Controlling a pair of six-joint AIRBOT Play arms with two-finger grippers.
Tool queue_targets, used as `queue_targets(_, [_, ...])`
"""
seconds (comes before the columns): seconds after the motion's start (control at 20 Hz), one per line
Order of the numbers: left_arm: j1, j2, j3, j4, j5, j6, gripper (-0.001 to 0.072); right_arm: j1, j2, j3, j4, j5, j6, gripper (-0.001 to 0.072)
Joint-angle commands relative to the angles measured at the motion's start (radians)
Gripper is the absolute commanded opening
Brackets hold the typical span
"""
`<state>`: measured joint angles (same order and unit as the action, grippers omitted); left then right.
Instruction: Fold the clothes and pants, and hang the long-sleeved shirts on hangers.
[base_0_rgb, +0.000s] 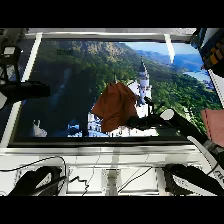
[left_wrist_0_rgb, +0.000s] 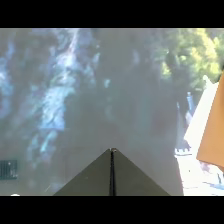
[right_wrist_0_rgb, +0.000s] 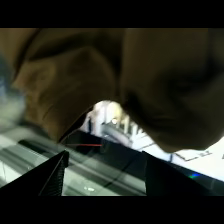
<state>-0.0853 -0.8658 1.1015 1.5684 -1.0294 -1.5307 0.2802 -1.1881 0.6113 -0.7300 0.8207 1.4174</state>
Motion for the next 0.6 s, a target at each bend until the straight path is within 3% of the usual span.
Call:
queue_targets(0.0, [0.0, -0.01, -0.002, 0.001, 0.0, 0.0, 0.0013, -0.051, -0.053, -0.003, -0.027, -0.02, 0.063, 0.0534])
queue_targets(0.3, [0.0, -0.01, -0.002, 0.001, 0.0, 0.0, 0.0013, -0.183, -0.053, -0.003, -0.108, 0.154, 0.032, 0.0533])
queue_targets(0.5, [0.0, -0.032, -0.019, -0.003, 0.0, 0.0, 0.0018, -0.177, -0.069, -0.003, -0.104, 0.125, 0.029, 0.0522])
queue_targets(0.55, [0.0, -0.045, -0.036, -0.004, 0.0, 0.0, 0.0022, -0.177, -0.077, -0.003, -0.098, 0.117, 0.029, 0.049])
